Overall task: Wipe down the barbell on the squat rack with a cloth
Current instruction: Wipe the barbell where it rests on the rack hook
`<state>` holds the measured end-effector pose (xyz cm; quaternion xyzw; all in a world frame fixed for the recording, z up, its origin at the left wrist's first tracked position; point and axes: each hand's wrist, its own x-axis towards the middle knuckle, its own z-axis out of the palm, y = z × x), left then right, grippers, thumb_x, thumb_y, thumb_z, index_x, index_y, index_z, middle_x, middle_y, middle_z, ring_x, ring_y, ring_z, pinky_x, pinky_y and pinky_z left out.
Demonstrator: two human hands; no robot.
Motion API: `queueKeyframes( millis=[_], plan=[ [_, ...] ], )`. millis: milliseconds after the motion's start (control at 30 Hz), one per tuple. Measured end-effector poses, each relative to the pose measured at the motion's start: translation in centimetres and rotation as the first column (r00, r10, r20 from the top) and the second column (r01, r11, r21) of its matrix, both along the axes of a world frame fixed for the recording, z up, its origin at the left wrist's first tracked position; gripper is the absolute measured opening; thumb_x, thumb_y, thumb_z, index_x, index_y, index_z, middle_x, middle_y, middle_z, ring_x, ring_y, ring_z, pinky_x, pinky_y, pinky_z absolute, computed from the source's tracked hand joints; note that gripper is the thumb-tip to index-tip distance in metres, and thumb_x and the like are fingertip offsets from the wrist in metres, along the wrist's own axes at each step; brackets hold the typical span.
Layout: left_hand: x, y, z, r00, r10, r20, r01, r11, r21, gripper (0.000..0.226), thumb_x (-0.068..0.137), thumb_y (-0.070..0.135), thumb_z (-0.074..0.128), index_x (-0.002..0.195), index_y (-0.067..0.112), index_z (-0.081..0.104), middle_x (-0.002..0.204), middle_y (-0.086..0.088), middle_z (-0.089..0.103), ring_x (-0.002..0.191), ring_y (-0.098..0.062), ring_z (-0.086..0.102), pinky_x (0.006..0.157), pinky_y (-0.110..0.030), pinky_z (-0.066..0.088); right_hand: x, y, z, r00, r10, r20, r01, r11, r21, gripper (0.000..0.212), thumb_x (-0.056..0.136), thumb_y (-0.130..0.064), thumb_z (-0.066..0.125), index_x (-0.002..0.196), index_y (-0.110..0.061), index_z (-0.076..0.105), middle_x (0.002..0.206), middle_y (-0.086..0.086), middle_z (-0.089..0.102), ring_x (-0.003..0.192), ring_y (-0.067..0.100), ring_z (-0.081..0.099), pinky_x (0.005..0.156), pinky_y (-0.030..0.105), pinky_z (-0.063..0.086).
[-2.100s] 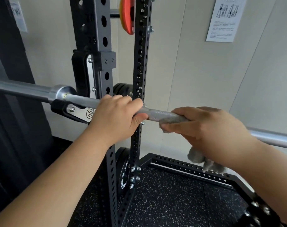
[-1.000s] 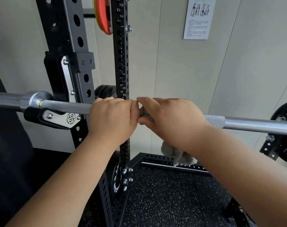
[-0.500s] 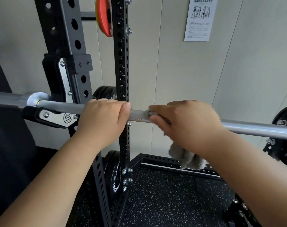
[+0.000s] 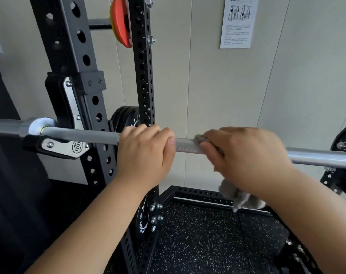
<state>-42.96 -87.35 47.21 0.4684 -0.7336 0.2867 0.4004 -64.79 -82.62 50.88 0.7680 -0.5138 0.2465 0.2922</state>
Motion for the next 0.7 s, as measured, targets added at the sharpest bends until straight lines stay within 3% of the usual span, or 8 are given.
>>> queueKeyframes(
  millis=[67,133,233,300,400,500,600,700],
  plan=[
    [-0.5,-0.2,0.0,0.999,0.025,-0.027,-0.027,0.998,-0.051,0.038,0.103,0.03,0.035,0.074,0.022,0.058,0.063,0.009,0.045,0.062,-0.021,0.043,0.069,-0.043,0.039,-1.0,0.4,0.2,0.998,-0.056,0.042,0.056,0.998,-0.016,0.055,0.104,-0.06,0.02,0.075,-0.029,0.056,0.06,-0.01,0.054,0.048,0.014,0.052,0.044,0.025,0.044],
    [-0.6,-0.7,0.3,0.999,0.039,-0.02,-0.04,0.997,-0.065,0.038,0.1,0.028,0.038,0.067,0.022,0.055,0.057,0.009,0.041,0.055,-0.022,0.041,0.063,-0.04,0.038,-0.2,-0.1,0.7,0.997,-0.077,0.003,0.077,0.997,-0.006,0.057,0.105,-0.057,0.016,0.077,-0.029,0.057,0.067,-0.008,0.058,0.054,0.016,0.055,0.048,0.028,0.046],
    [-0.5,-0.4,1.2,0.999,0.047,0.022,-0.047,0.999,0.018,0.039,0.095,0.031,0.038,0.06,0.023,0.054,0.051,0.007,0.046,0.049,-0.024,0.044,0.057,-0.033,0.034,2.7,-1.5,0.2,0.999,0.019,-0.038,-0.019,1.0,0.002,0.048,0.107,-0.052,0.017,0.122,-0.034,0.059,0.088,-0.007,0.065,0.068,0.023,0.064,0.05,0.031,0.037],
    [-0.8,0.2,2.7,0.99,0.111,0.09,-0.124,0.978,0.167,0.049,0.092,0.039,0.025,0.061,0.019,0.056,0.052,0.006,0.049,0.051,-0.022,0.048,0.053,-0.03,0.027,3.5,-1.9,-0.2,0.995,0.077,-0.068,-0.081,0.994,-0.068,0.046,0.108,-0.044,0.03,0.145,-0.024,0.048,0.089,-0.006,0.068,0.062,0.026,0.063,0.046,0.029,0.031],
    [-0.4,-0.1,4.4,0.978,0.124,0.168,-0.177,0.92,0.349,0.048,0.096,0.037,0.019,0.069,0.017,0.054,0.063,0.001,0.052,0.064,-0.023,0.053,0.056,-0.033,0.037,1.7,-1.3,-0.7,0.983,0.176,-0.055,-0.18,0.98,-0.078,0.028,0.108,-0.042,0.041,0.125,-0.031,0.06,0.09,-0.009,0.068,0.057,0.022,0.061,0.041,0.026,0.037],
    [0.2,0.0,3.8,0.982,0.043,0.184,-0.092,0.96,0.263,0.048,0.096,0.038,0.012,0.066,0.018,0.044,0.056,0.004,0.046,0.054,-0.019,0.045,0.053,-0.034,0.037,0.7,-0.7,-0.5,0.988,0.156,-0.001,-0.156,0.984,-0.082,0.026,0.106,-0.045,0.041,0.104,-0.037,0.066,0.081,-0.012,0.066,0.051,0.019,0.057,0.04,0.023,0.037],
    [1.0,0.1,1.1,0.996,-0.084,0.043,0.079,0.99,0.117,0.038,0.105,0.036,0.03,0.082,0.026,0.06,0.073,0.013,0.055,0.071,-0.017,0.054,0.084,-0.042,0.048,2.5,-1.8,0.0,1.0,0.008,-0.014,-0.01,0.995,-0.099,0.025,0.103,-0.041,0.045,0.089,-0.03,0.061,0.065,-0.007,0.056,0.042,0.022,0.046,0.04,0.019,0.025],
    [2.2,0.7,-1.9,0.999,-0.034,0.028,0.033,0.999,0.037,0.037,0.099,0.04,0.048,0.122,0.019,0.068,0.111,0.004,0.063,0.111,-0.024,0.059,0.117,-0.049,0.03,4.2,-2.4,-1.0,0.995,0.02,-0.101,-0.032,0.993,-0.116,0.01,0.099,-0.034,0.059,0.092,-0.027,0.062,0.074,-0.007,0.06,0.048,0.022,0.049,0.043,0.022,0.02]
  ],
)
